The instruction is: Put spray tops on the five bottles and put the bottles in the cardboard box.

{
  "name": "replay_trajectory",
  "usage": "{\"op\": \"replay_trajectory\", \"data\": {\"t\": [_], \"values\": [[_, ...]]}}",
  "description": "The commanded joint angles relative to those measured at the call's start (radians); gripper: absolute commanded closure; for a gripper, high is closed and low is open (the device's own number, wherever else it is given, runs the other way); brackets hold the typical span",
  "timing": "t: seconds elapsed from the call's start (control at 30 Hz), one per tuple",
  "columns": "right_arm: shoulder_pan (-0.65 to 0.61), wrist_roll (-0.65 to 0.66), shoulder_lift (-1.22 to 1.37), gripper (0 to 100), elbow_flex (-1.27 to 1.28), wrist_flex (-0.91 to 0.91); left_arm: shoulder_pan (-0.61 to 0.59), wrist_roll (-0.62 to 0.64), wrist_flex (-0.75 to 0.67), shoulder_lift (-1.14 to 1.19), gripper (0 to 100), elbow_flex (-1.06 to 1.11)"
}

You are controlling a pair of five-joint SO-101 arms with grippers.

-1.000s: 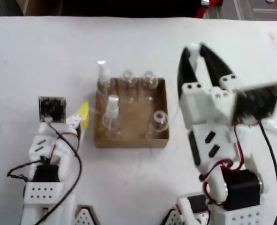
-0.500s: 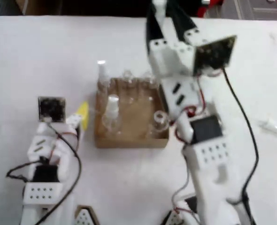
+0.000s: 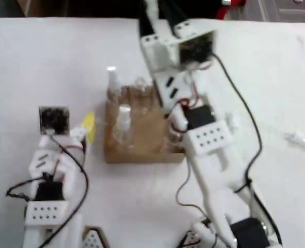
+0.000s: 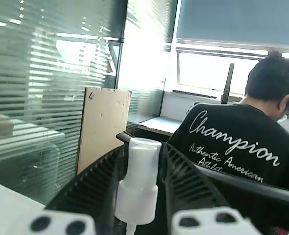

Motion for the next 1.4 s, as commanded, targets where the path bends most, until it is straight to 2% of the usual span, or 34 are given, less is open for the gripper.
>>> {"op": "replay_trajectory", "data": {"t": [0.0,0.37,0.73,1.37], "values": [[-0.053,0.193,0.051,98.3,-0.006,-0.082,-0.007,-0.011,-0.028,-0.019,79,-0.021],[-0.062,0.221,0.154,98.3,0.084,-0.318,-0.007,-0.011,-0.028,-0.019,79,-0.023],[-0.101,0.221,0.148,98.3,0.124,-0.323,-0.007,-0.011,-0.028,-0.019,79,-0.025],[-0.082,0.219,0.157,98.3,0.184,-0.323,-0.008,-0.011,-0.028,-0.019,79,-0.025]]}}
